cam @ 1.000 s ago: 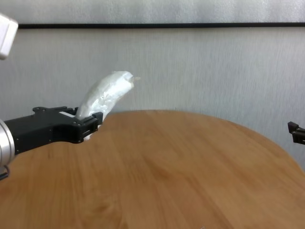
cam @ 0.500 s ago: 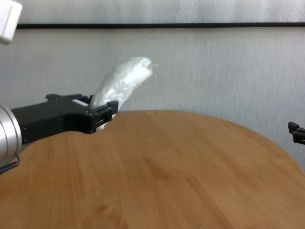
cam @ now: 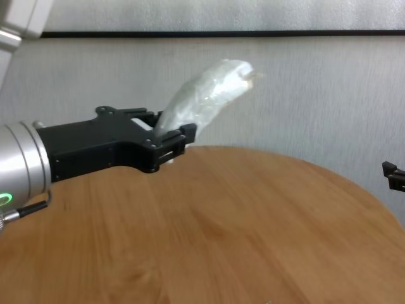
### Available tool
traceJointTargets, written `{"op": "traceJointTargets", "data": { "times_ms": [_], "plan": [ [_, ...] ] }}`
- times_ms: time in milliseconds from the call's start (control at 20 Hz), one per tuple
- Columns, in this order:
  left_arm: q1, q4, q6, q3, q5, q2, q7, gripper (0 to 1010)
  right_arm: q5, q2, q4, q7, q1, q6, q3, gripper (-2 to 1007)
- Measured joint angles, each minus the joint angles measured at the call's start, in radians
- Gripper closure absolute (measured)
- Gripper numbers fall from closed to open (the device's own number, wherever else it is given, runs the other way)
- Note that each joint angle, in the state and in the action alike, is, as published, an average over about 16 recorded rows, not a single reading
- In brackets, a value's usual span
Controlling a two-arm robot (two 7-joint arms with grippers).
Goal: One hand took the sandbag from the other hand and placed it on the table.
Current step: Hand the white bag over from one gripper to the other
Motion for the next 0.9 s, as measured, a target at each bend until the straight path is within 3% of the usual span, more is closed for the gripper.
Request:
{"op": "traceJointTargets", "data": {
  "times_ms": [400,900],
  "plan": [
    [-0.023,-0.018,-0.019,0.044,0.008,0.021,-0.028,625,0.0,0.0,0.0,0.0,0.0,0.0,0.0,4],
    [-0.043,-0.026,0.001,0.07,0.007,0.025,-0.021,625,0.0,0.0,0.0,0.0,0.0,0.0,0.0,4]
  ]
}}
